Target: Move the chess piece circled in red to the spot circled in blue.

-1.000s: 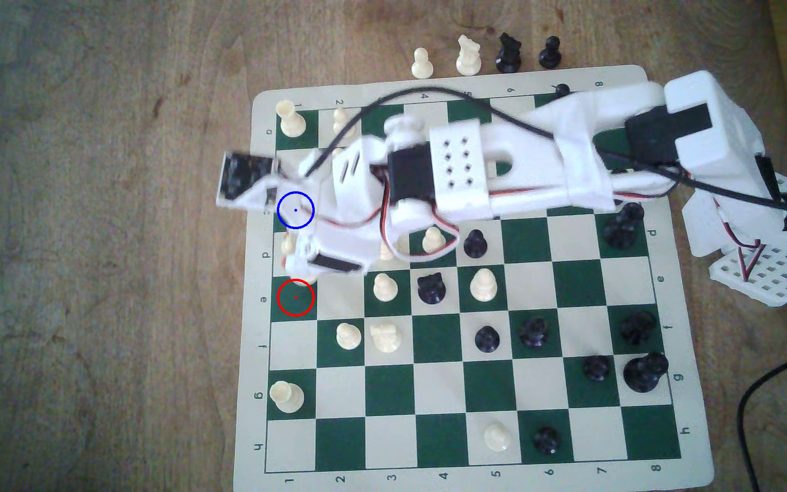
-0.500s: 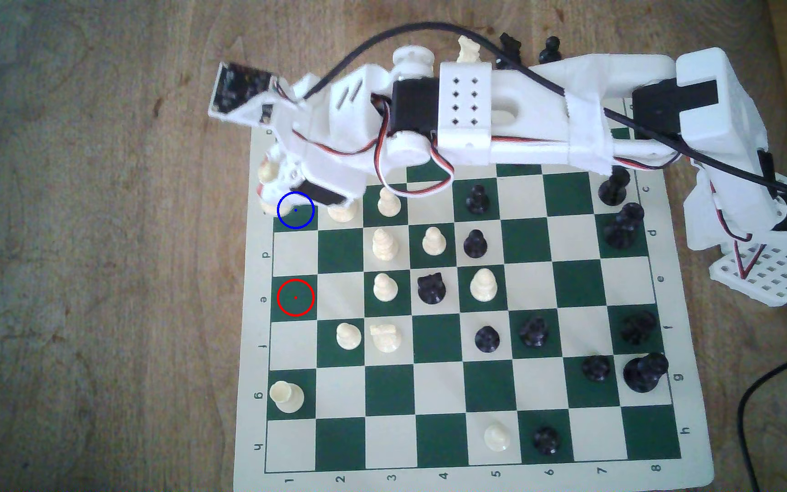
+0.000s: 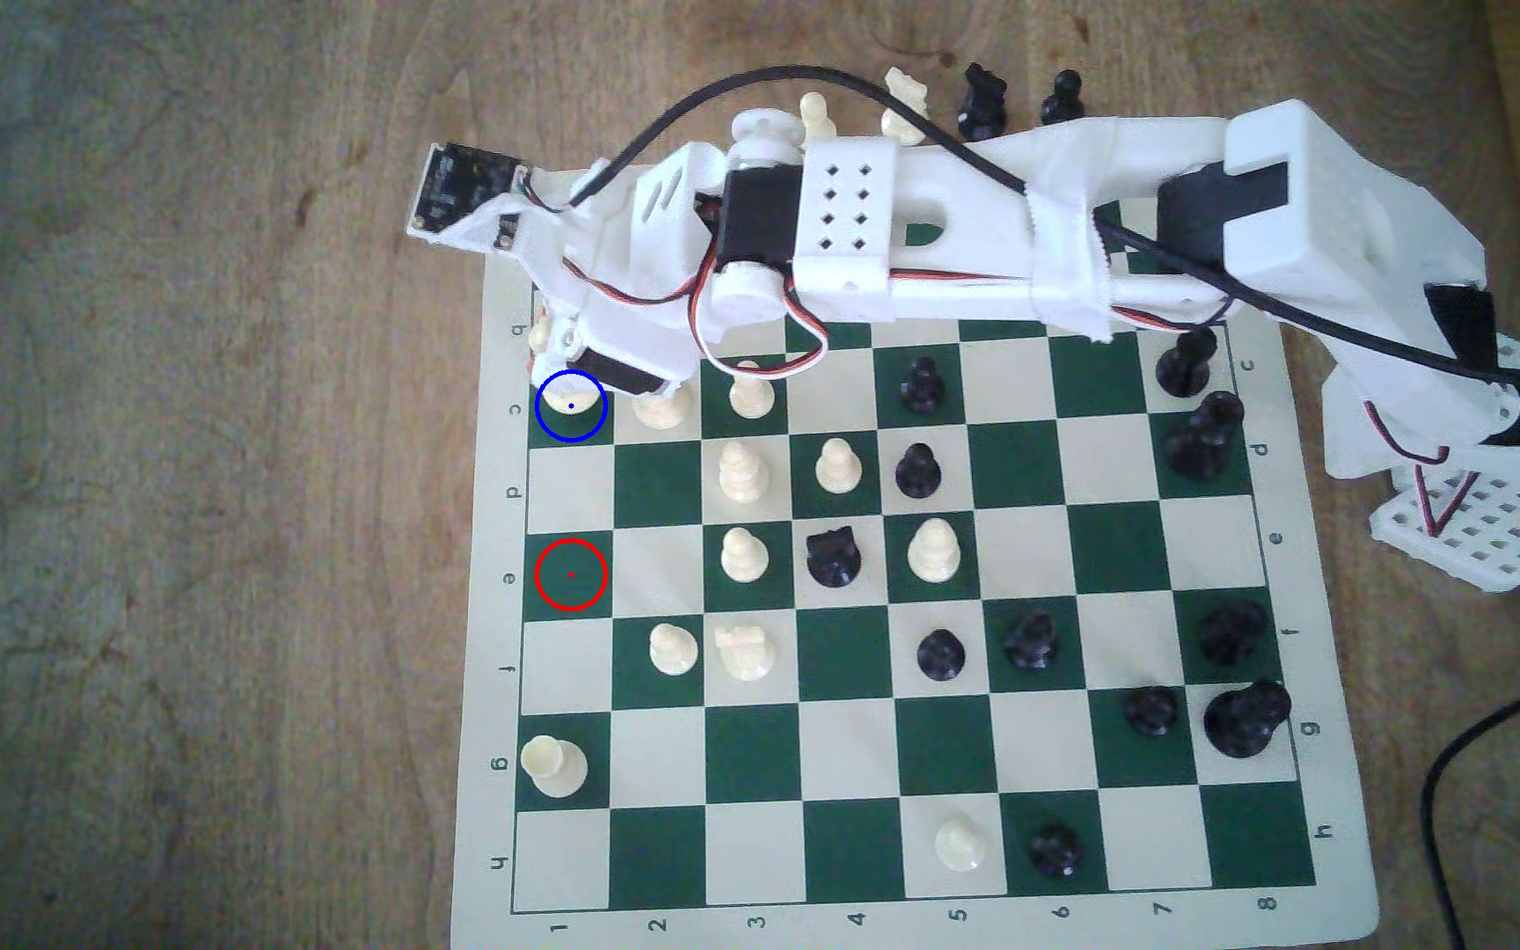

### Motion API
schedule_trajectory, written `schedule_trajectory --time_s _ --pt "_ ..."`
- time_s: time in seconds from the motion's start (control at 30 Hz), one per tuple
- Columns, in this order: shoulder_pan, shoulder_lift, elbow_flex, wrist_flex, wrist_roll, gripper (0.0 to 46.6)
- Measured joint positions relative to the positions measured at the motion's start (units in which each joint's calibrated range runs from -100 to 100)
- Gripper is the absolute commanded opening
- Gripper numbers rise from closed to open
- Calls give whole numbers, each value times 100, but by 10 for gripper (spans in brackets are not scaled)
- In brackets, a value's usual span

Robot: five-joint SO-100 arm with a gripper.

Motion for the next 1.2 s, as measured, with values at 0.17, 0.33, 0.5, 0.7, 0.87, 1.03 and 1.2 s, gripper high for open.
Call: schedule_trajectory --time_s 0.17,0.33,0.5,0.7,0.87,1.03,1.2 --pt "0 25 0 -88 0 10" --pt "0 142 0 -96 0 9" --pt "0 193 -9 -143 5 9" --pt "0 201 -9 -199 5 22" --pt "0 201 -9 -199 5 78" --pt "0 201 -9 -199 5 144" --pt "0 201 -9 -199 24 152"
